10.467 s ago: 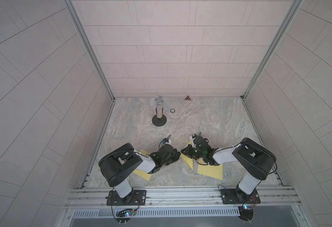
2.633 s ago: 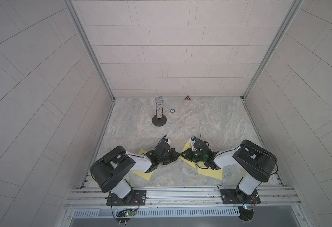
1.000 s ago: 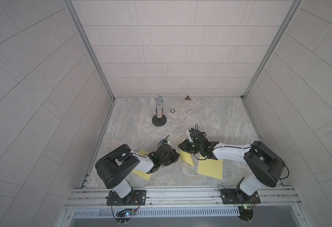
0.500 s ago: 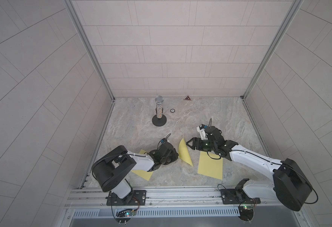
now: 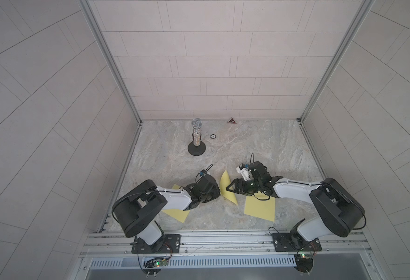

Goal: Fold the square paper diagonally
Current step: Fold the paper at the center of the board.

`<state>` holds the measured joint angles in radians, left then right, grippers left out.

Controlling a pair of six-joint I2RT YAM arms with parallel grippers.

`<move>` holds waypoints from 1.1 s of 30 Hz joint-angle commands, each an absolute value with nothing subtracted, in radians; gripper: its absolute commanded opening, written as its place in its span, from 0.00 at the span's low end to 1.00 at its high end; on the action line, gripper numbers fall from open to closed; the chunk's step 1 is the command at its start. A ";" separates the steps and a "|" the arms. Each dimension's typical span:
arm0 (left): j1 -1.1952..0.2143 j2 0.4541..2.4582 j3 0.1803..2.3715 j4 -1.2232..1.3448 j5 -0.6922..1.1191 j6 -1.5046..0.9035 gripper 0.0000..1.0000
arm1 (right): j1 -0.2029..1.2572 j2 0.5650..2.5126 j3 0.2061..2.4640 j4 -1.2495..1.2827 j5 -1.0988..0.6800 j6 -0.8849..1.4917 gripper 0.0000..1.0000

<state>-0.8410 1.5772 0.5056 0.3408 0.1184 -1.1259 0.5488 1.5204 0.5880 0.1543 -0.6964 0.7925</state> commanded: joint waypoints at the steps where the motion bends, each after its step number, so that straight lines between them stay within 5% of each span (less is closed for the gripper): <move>1: -0.849 1.636 0.468 0.116 0.083 -1.107 0.00 | 0.550 1.573 0.611 0.187 -0.702 0.785 0.75; 11: -0.858 1.634 0.465 0.108 0.080 -1.112 0.00 | 0.544 1.686 0.618 0.301 -0.727 0.799 0.61; 22: -0.857 1.641 0.472 0.087 0.071 -1.102 0.00 | 0.514 1.700 0.616 0.321 -0.754 0.747 0.19; 30: -0.862 1.649 0.477 0.086 0.075 -1.097 0.00 | 0.512 1.692 0.602 0.345 -0.758 0.745 0.00; 33: -0.862 1.655 0.478 0.085 0.077 -1.097 0.00 | 0.507 1.694 0.596 0.361 -0.761 0.754 0.00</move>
<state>-0.8562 1.5803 0.5201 0.3149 0.1013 -1.1240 0.5137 1.6936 0.6132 0.3386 -0.7567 0.7589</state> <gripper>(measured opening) 0.048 0.041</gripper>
